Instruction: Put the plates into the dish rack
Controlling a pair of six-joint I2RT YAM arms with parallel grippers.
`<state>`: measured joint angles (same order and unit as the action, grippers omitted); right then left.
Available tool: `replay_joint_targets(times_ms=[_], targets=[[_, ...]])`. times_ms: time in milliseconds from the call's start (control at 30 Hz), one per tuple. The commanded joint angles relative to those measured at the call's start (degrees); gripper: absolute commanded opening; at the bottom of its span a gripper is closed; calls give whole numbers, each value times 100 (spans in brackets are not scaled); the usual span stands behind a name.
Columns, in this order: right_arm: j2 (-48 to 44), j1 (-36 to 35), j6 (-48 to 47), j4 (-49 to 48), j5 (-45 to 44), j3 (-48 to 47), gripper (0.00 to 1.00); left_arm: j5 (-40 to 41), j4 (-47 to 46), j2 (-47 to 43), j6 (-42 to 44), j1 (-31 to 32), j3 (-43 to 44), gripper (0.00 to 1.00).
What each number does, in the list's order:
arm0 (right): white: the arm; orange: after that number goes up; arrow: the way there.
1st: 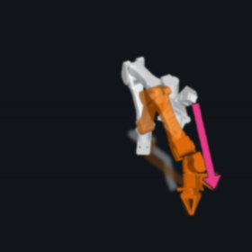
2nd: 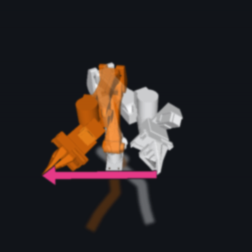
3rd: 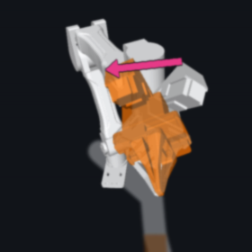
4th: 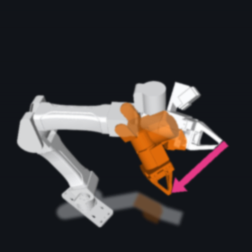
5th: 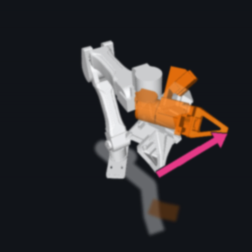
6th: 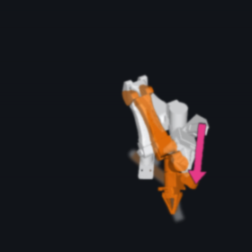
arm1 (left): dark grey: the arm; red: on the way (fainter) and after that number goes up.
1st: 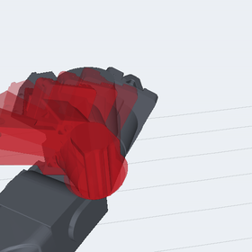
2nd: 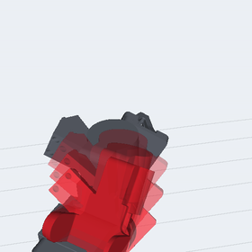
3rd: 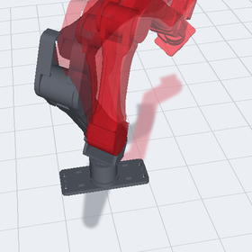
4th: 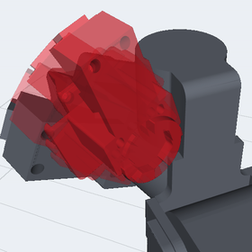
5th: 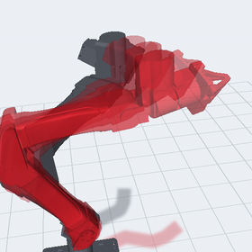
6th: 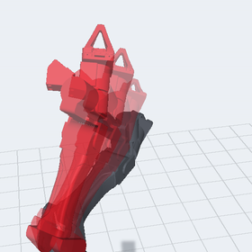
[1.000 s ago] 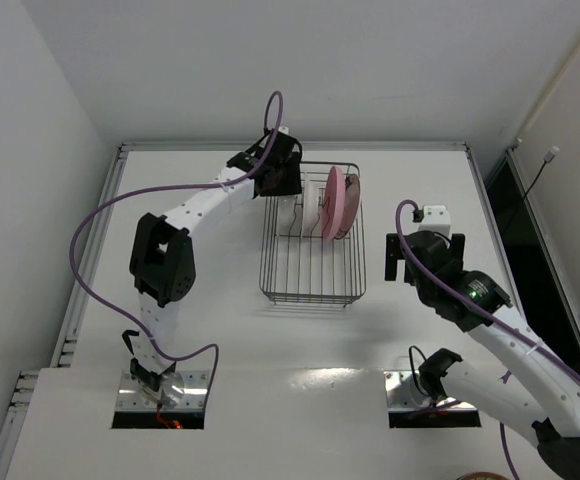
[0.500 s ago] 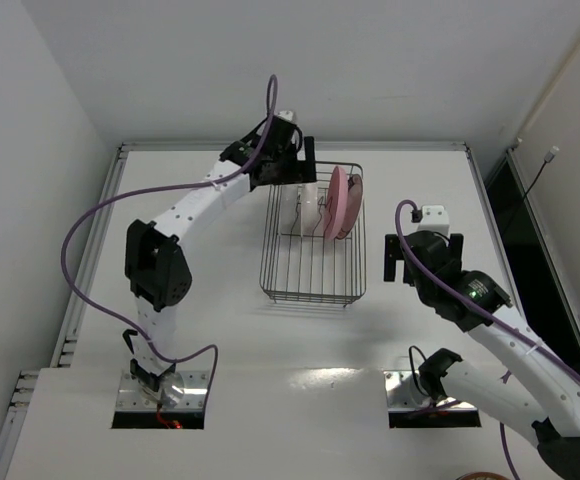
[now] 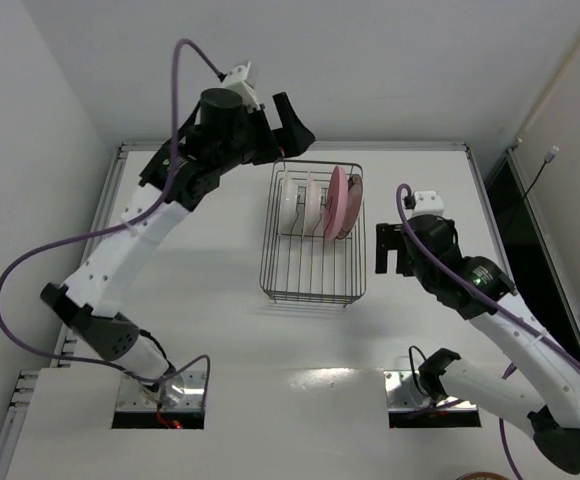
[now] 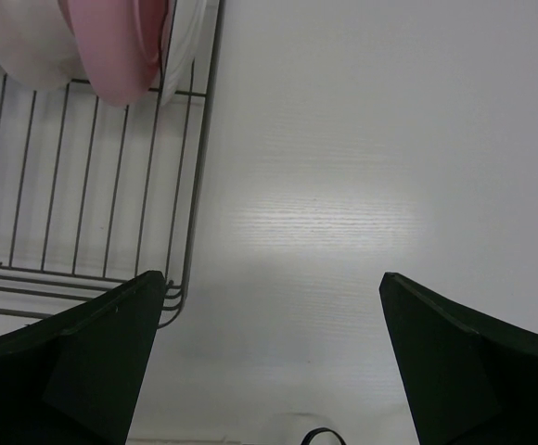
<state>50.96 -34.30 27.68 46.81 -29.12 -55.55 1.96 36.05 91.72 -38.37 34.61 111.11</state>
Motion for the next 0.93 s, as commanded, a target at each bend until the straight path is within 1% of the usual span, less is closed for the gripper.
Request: replay_joint_targets(times_ms=[0, 33, 100, 167, 233, 333, 367, 433, 600, 733, 800, 900], targets=[[-104, -32, 44, 144, 91, -465, 100, -327, -230, -803, -906, 335, -37, 99], [-104, -32, 44, 205, 30, -579, 100, -327, -230, -962, -1040, 336, -37, 99], [-104, -32, 44, 320, 30, -632, 100, -39, -230, -1452, -1233, 563, -98, 99], [-104, -32, 44, 399, 30, -633, 100, 312, -230, -1761, -1392, 687, -98, 99], [-104, -32, 44, 452, 30, -633, 100, 366, -283, -2112, -1497, 758, -98, 99], [10, -32, 44, 452, -23, -483, 100, 367, -414, -2386, -1498, 810, -238, 99], [89, -32, 44, 452, -101, -422, 100, 367, -467, -2518, -1446, 810, -239, 99], [229, -32, 97, 400, -102, -422, 100, 306, -695, -2624, -1305, 810, -519, 99], [722, -32, 228, 399, -102, -729, 100, 367, -889, -2975, -804, 810, -871, 99], [854, -32, 290, 347, -102, -729, 100, 367, -1398, -3266, -645, 810, -1328, 99], [854, -32, 343, 347, -102, -843, 100, 227, -1504, -3336, -471, 810, -1329, 99], [907, -32, 396, 408, -154, -966, 100, 165, -1505, -3196, -522, 810, -1189, 99]])
